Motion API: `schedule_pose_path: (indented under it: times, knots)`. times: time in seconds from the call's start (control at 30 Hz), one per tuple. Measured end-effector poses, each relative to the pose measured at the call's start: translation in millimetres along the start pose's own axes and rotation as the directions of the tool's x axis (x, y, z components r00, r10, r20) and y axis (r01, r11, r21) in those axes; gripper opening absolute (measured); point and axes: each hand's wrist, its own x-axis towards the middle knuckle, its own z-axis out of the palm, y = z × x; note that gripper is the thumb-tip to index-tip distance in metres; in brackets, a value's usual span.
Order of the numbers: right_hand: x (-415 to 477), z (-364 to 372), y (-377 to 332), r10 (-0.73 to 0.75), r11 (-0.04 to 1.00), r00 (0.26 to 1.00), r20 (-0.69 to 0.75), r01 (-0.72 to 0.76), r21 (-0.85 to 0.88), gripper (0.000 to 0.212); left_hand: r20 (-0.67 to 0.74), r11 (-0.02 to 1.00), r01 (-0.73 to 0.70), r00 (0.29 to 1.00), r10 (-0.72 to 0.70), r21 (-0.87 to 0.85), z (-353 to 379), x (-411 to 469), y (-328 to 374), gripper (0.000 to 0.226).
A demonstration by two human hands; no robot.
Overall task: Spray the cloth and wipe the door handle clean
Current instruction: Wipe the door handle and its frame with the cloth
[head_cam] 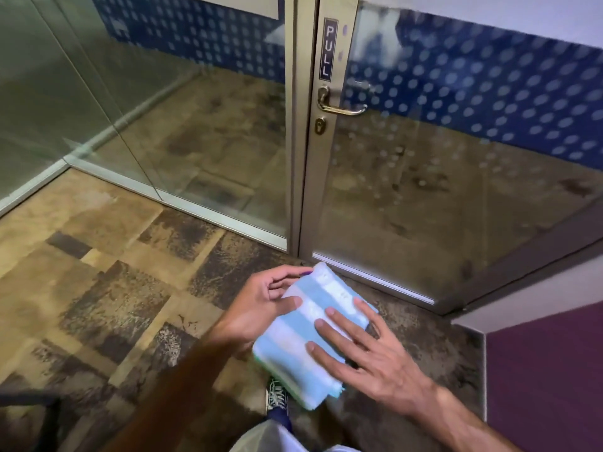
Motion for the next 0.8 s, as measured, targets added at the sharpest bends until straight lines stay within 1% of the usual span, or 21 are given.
schedule_pose_path:
  times: [0.03, 0.07, 0.1, 0.13, 0.17, 0.2, 0.23, 0.27, 0.3, 0.33, 0.4, 0.47, 0.6, 0.63, 0.73, 0.77, 0.8]
  knots:
    - [9.7, 4.9, 8.2, 0.014, 1.0, 1.0, 0.02, -0.013, -0.007, 0.034, 0.008, 0.997, -0.038, 0.999, 0.038, 0.063, -7.9, 12.1, 5.4, 0.044]
    - [19.6, 10.3, 15.8, 0.036, 0.999, 0.999, 0.027, -0.036, -0.016, 0.035, 0.019, 0.977, -0.102, 0.995, 0.1, 0.185, -15.7, 24.8, 9.3, 0.042]
    - [27.6, 13.9, 21.5, 0.067, 0.997, 0.997, 0.023, -0.067, -0.026, 0.036, 0.047, 0.912, -0.182, 0.983, 0.177, 0.368, -22.0, 33.6, 11.5, 0.044]
    - [36.3, 18.7, 28.0, 0.105, 0.994, 0.994, 0.017, -0.104, -0.037, 0.039, 0.113, 0.797, -0.248, 0.968, 0.223, 0.551, -30.7, 41.6, 14.0, 0.05]
    - [44.0, 23.2, 34.2, 0.145, 0.989, 0.989, 0.011, -0.144, -0.044, 0.041, 0.188, 0.669, -0.289, 0.957, 0.222, 0.684, -39.3, 46.3, 16.4, 0.06]
    - [50.9, 27.6, 39.9, 0.185, 0.981, 0.983, 0.009, -0.184, -0.052, 0.044, 0.24, 0.568, -0.315, 0.949, 0.205, 0.761, -47.4, 48.7, 17.5, 0.072]
    - [57.3, 31.8, 44.7, 0.222, 0.973, 0.975, 0.011, -0.221, -0.063, 0.047, 0.277, 0.473, -0.357, 0.933, 0.231, 0.805, -54.7, 49.4, 16.0, 0.081]
    - [62.3, 35.1, 47.9, 0.254, 0.965, 0.967, 0.014, -0.252, -0.073, 0.049, 0.312, 0.374, -0.414, 0.9, 0.305, 0.829, -59.8, 47.9, 12.4, 0.09]
    - [67.4, 38.7, 51.1, 0.283, 0.956, 0.959, 0.012, -0.282, -0.077, 0.05, 0.354, 0.272, -0.468, 0.855, 0.379, 0.841, -63.8, 48.2, 8.8, 0.094]
    - [72.3, 42.0, 53.9, 0.312, 0.947, 0.95, 0.005, -0.311, -0.074, 0.05, 0.392, 0.19, -0.504, 0.816, 0.424, 0.843, -66.5, 49.5, 4.9, 0.094]
    - [81.7, 47.2, 58.4, 0.369, 0.927, 0.929, -0.005, -0.369, -0.063, 0.05, 0.443, 0.087, -0.528, 0.781, 0.441, 0.845, -69.4, 58.1, -0.1, 0.092]
    - [89.6, 50.8, 62.0, 0.414, 0.91, 0.91, 0.003, -0.413, -0.044, 0.048, 0.456, 0.054, -0.529, 0.774, 0.44, 0.847, -69.0, 69.3, -1.6, 0.089]
    - [105.0, 54.7, 73.7, 0.476, 0.879, 0.879, 0.001, -0.476, -0.017, 0.05, 0.383, 0.146, -0.506, 0.785, 0.486, 0.85, -63.2, 89.7, 0.7, 0.09]
    - [109.9, 56.5, 78.6, 0.488, 0.872, 0.873, -0.008, -0.489, -0.014, 0.051, 0.375, 0.15, -0.502, 0.784, 0.494, 0.852, -61.2, 96.3, 2.4, 0.091]
    - [123.6, 64.1, 97.6, 0.509, 0.86, 0.86, -0.043, -0.51, -0.032, 0.049, 0.385, 0.087, -0.501, 0.755, 0.531, 0.861, -58.8, 121.5, 6.5, 0.088]
    - [127.2, 66.3, 104.9, 0.512, 0.857, 0.857, -0.054, -0.514, -0.037, 0.047, 0.385, 0.064, -0.5, 0.735, 0.558, 0.863, -59.9, 130.0, 8.0, 0.086]
    - [130.5, 69.6, 114.8, 0.512, 0.857, 0.857, -0.062, -0.515, -0.036, 0.045, 0.392, 0.033, -0.51, 0.701, 0.595, 0.86, -62.5, 141.4, 9.8, 0.082]
